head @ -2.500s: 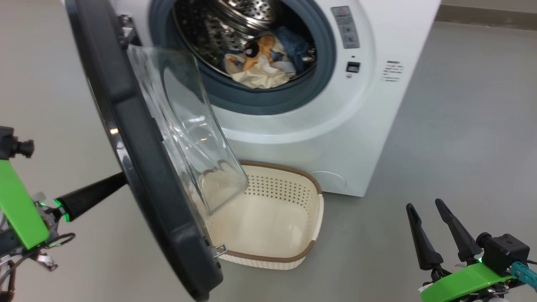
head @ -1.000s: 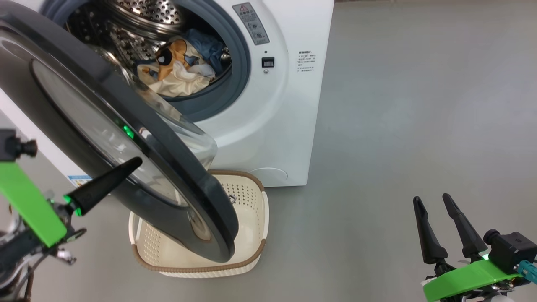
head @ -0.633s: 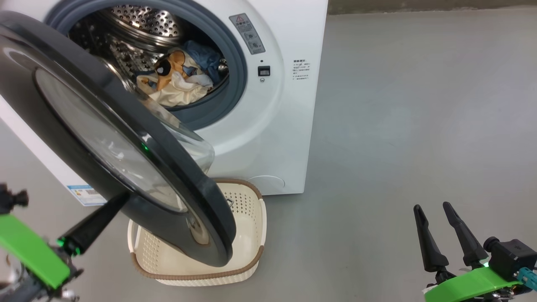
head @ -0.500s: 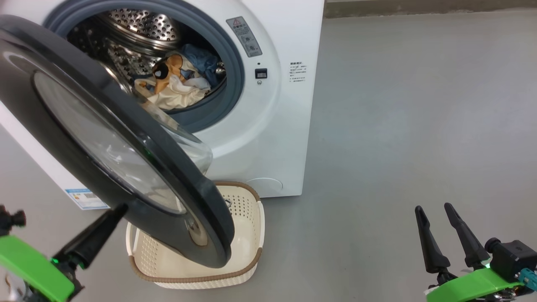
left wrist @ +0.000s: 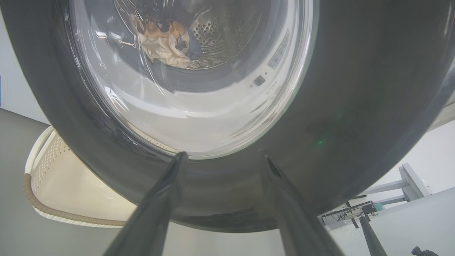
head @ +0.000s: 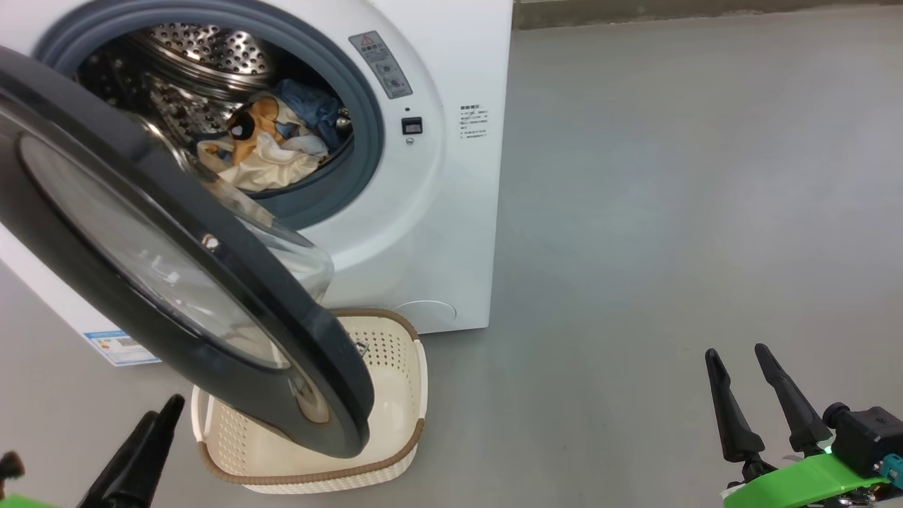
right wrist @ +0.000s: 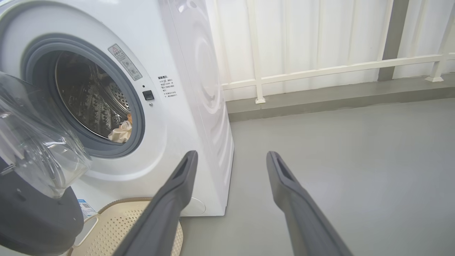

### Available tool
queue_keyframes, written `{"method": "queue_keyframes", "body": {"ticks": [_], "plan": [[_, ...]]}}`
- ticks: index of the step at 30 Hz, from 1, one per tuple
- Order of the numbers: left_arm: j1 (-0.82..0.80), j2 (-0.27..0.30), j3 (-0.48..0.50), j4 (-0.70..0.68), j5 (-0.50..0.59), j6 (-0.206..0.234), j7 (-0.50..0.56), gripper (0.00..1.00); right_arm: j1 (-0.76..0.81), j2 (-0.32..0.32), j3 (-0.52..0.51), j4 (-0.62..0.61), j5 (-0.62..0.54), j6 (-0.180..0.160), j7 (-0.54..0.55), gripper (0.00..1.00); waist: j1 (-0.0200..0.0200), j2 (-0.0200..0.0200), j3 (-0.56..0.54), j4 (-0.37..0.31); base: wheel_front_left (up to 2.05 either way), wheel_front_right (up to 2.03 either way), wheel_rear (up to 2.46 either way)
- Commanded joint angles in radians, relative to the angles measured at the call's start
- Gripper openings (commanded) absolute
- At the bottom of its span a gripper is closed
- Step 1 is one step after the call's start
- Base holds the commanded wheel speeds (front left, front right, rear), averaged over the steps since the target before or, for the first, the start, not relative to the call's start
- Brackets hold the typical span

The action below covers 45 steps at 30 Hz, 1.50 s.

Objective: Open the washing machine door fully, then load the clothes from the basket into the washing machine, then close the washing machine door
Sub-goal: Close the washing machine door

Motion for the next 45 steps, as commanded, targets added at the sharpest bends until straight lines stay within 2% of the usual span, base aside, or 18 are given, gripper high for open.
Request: {"method": "queue_keyframes", "body": {"ticks": [1,10,16,25,30,31,34,40,45], "plan": [[-0.027,0.038,0.039,-0.016,0.011,-0.001,-0.019,1.00,-0.010,-0.021,0.011,-0.027,-0.007,0.006,-0.008,1.00,0.0000,0.0000,0.005,-0.007,0.00,0.00,0.00],[0.040,0.067,-0.063,0.058,0.090,-0.001,-0.302,1.00,-0.020,-0.020,0.005,-0.027,-0.009,0.006,-0.008,1.00,0.0000,0.0000,0.022,-0.044,0.00,0.00,0.00],[0.052,0.048,-0.082,0.139,0.176,-0.001,-0.375,1.00,-0.020,-0.017,-0.001,-0.025,-0.010,0.006,-0.008,1.00,0.0000,0.0000,0.023,-0.055,0.00,0.00,0.00],[0.088,-0.114,0.130,0.151,0.473,-0.001,-0.378,1.00,-0.018,-0.019,-0.011,-0.021,-0.010,0.006,-0.008,1.00,0.0000,0.0000,0.013,-0.049,0.00,0.00,0.00],[0.108,-0.176,0.201,0.149,0.646,-0.001,-0.378,1.00,-0.017,-0.018,-0.012,-0.021,-0.010,0.006,-0.008,1.00,0.0000,0.0000,0.006,-0.044,0.00,0.00,0.00],[0.112,-0.199,0.220,0.147,0.710,-0.001,-0.378,1.00,-0.016,-0.018,-0.012,-0.021,-0.010,0.006,-0.008,1.00,0.0000,0.0000,0.004,-0.042,0.00,0.00,0.00],[0.118,-0.233,0.251,0.143,0.793,-0.001,-0.378,1.00,-0.014,-0.019,-0.012,-0.021,-0.010,0.006,-0.008,1.00,0.0000,0.0000,0.001,-0.041,0.00,0.00,0.00],[0.122,-0.294,0.303,0.142,0.918,-0.001,-0.378,1.00,-0.010,-0.021,-0.016,-0.018,-0.009,0.006,-0.008,1.00,0.0000,0.0000,-0.005,-0.036,0.00,0.00,0.00],[0.119,-0.319,0.310,0.150,0.966,-0.001,-0.378,1.00,-0.010,-0.021,-0.014,-0.018,-0.009,0.006,-0.008,1.00,0.0000,0.0000,-0.004,-0.035,0.00,0.00,0.00]]}}
